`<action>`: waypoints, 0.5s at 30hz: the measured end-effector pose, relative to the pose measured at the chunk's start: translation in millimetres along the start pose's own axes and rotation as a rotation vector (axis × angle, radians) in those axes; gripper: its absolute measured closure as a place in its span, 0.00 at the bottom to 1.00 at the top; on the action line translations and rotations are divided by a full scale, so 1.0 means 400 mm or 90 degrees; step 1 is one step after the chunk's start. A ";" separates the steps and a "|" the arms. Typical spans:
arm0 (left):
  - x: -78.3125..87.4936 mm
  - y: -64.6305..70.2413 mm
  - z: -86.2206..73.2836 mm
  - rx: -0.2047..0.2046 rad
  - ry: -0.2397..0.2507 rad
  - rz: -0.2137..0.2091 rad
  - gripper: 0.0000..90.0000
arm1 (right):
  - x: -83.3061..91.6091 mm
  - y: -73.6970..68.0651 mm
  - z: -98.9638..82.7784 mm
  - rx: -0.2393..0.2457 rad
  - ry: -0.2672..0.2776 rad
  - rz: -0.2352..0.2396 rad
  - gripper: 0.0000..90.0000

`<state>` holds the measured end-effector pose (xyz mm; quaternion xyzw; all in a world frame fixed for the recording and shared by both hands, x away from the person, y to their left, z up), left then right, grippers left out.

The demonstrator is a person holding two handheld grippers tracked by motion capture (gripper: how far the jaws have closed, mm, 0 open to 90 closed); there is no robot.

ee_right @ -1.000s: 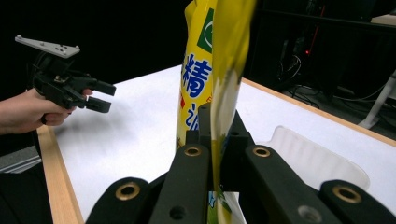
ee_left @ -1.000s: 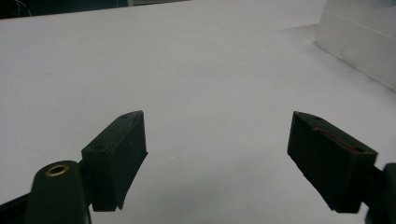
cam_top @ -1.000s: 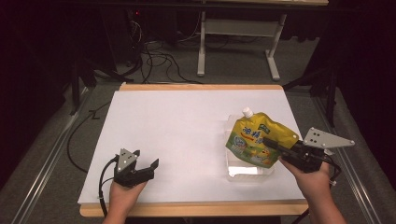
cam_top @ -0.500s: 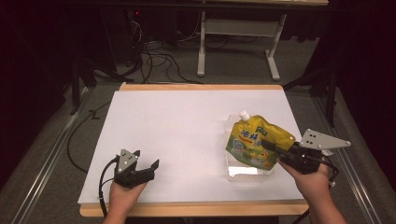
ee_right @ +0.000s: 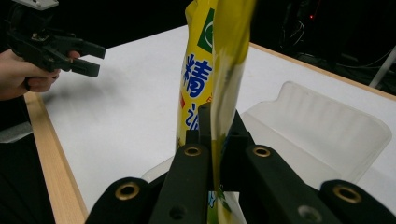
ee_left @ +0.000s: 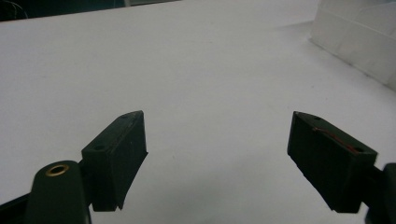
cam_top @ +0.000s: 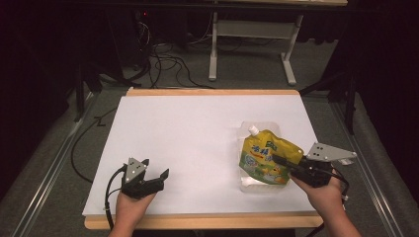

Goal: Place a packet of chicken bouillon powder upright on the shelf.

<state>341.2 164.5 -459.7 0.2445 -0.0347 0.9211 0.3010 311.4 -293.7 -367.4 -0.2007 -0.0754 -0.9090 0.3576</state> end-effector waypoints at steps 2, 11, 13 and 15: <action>-0.002 -0.001 -0.001 0.000 -0.002 0.000 0.22 | 0.001 0.005 -0.003 -0.007 0.001 0.004 1.00; 0.001 -0.002 -0.002 0.002 -0.004 0.003 0.22 | 0.025 0.013 0.003 -0.014 0.012 0.012 1.00; 0.000 -0.002 -0.002 0.001 -0.004 0.002 0.22 | 0.013 0.008 -0.004 -0.007 -0.002 0.003 1.00; -0.001 -0.002 -0.002 0.000 -0.006 0.003 0.22 | 0.005 0.007 -0.011 -0.010 -0.007 -0.005 1.00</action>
Point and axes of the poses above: each handheld gripper's, and its own axes: x roughly backward along the jaws, z roughly out of its top, y roughly to its right, the point moved 2 cm from there along -x, roughly forward along the jaws, and after that the axes turned 4 degrees about -z, right-handed, at the moved point
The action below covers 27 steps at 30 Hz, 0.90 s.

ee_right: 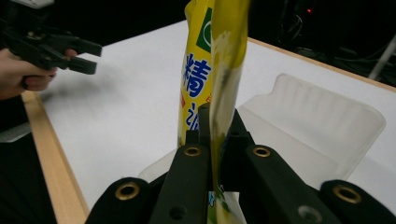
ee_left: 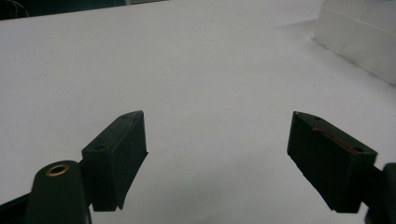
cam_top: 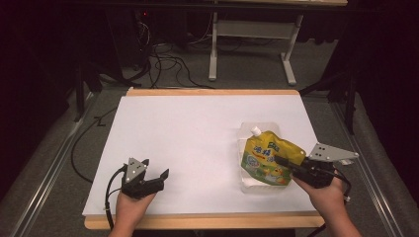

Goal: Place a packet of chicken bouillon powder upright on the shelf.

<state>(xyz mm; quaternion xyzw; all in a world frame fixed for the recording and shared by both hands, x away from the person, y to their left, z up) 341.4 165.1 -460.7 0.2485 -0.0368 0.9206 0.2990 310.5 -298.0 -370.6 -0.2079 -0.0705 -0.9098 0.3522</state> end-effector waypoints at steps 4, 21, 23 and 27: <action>0.001 -0.001 -0.001 0.001 0.001 0.000 0.22 | -0.012 -0.002 -0.010 0.009 -0.023 -0.025 1.00; 0.003 0.028 0.007 -0.013 0.000 -0.032 0.23 | -0.021 0.031 -0.069 -0.059 0.000 -0.052 0.71; 0.005 0.036 0.009 -0.014 0.003 -0.040 0.23 | -0.006 0.032 -0.053 -0.066 0.028 -0.071 0.57; 0.008 0.050 0.014 -0.011 0.010 -0.057 0.23 | 0.034 0.028 -0.007 -0.071 0.080 -0.097 0.40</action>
Point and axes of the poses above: each handheld gripper's, and its own axes: x roughly backward along the jaws, z roughly out of its top, y roughly to its right, the point moved 2 cm from there along -x, roughly forward along the jaws, and after that the axes turned 4 degrees about -z, right-handed, at the moved point
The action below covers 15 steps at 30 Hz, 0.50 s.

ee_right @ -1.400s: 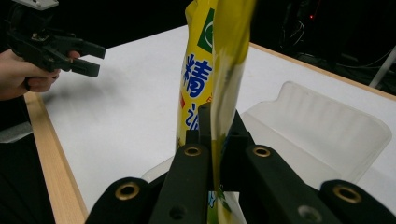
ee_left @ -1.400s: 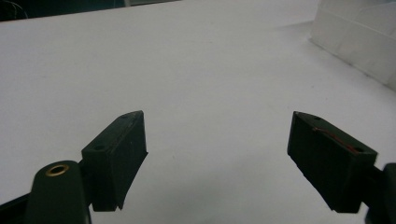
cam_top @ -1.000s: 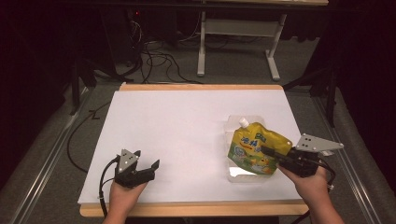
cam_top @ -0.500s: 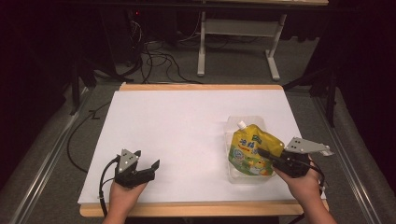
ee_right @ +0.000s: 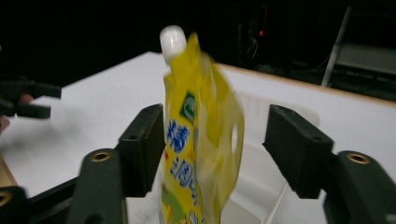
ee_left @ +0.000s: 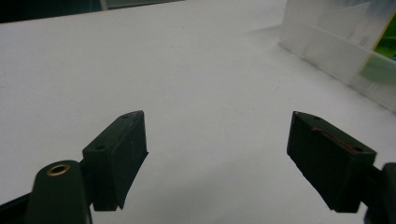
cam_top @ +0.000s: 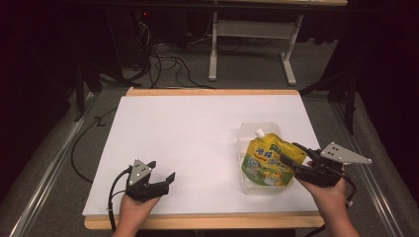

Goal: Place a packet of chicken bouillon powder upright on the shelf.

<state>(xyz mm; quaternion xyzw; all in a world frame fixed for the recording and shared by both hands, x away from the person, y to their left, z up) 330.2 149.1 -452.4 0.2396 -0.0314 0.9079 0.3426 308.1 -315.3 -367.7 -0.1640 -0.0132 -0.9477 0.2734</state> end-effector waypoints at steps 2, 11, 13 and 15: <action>0.001 0.007 0.003 -0.002 0.002 -0.007 0.23 | 0.015 -0.007 0.027 -0.001 0.019 -0.008 0.35; 0.001 0.030 0.010 -0.012 0.006 -0.026 0.23 | 0.039 -0.090 0.131 0.019 0.091 0.042 0.29; 0.000 0.031 0.010 -0.012 0.004 -0.027 0.23 | 0.024 -0.123 0.144 0.029 0.095 0.059 0.29; 0.001 0.031 0.010 -0.012 0.004 -0.027 0.23 | 0.004 -0.150 0.151 0.039 0.095 0.077 0.28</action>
Point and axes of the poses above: each handheld gripper's, and its own axes: x roughly backward along the jaws, z roughly out of its top, y roughly to its right, the point moved 2 cm from there along -x, roughly forward along the jaws, and after that the axes turned 4 degrees about -z, right-handed, at the moved point
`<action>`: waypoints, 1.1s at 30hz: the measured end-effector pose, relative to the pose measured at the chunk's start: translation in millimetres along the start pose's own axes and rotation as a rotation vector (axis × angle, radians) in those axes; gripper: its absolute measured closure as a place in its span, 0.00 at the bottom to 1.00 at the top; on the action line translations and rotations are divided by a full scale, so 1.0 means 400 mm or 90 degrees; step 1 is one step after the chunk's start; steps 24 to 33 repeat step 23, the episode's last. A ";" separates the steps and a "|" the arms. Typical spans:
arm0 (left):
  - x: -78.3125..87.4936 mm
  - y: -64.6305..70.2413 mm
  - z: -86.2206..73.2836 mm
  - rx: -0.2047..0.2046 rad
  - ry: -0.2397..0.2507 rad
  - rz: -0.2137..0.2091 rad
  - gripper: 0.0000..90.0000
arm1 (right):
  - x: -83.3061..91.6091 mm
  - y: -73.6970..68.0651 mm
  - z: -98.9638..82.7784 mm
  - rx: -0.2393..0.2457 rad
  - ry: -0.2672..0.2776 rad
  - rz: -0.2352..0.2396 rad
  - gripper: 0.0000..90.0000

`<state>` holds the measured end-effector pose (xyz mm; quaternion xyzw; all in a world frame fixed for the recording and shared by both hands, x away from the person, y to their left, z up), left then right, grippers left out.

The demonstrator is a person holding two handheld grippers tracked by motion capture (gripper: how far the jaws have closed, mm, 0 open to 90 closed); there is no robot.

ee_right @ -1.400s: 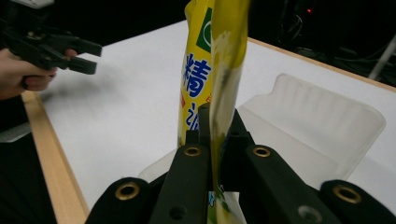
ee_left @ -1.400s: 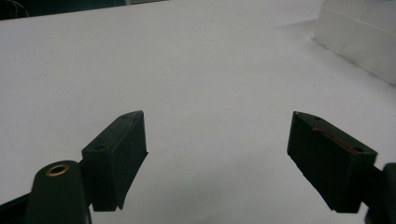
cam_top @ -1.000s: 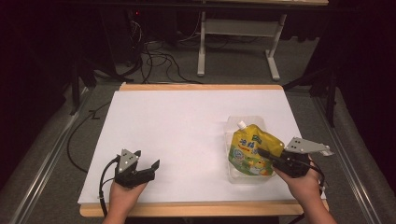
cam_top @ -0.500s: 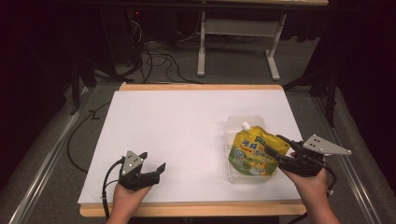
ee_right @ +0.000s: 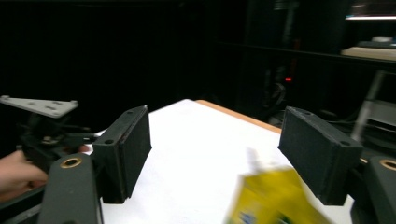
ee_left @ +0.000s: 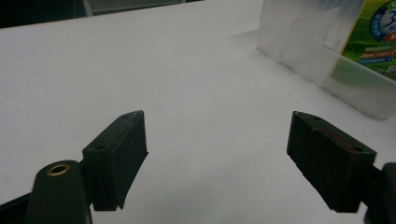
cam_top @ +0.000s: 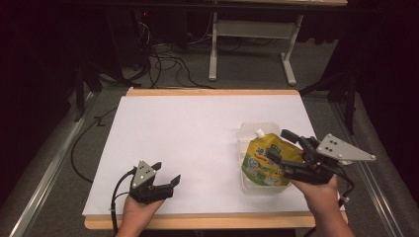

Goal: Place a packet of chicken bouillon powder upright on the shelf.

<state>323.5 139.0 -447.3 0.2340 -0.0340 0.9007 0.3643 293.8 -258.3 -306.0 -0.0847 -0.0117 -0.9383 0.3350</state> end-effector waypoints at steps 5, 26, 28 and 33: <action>0.005 -0.002 0.001 -0.001 0.004 0.000 0.23 | -0.085 -0.065 -0.018 0.012 -0.033 0.045 0.24; -0.005 -0.016 -0.006 0.012 -0.007 -0.019 0.20 | -0.199 -0.164 -0.239 0.021 -0.188 0.111 0.25; -0.005 -0.016 -0.006 0.012 -0.007 -0.019 0.20 | -0.199 -0.164 -0.239 0.021 -0.188 0.111 0.25; -0.005 -0.016 -0.006 0.012 -0.007 -0.019 0.20 | -0.199 -0.164 -0.239 0.021 -0.188 0.111 0.25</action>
Point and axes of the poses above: each handheld gripper's, and its own axes: x roughly backward along the jaws, z roughly out of its top, y roughly to its right, the point moved 2 cm from there along -x, roughly forward along the jaws, and after that the axes turned 4 degrees about -z, right-handed, at the moved point
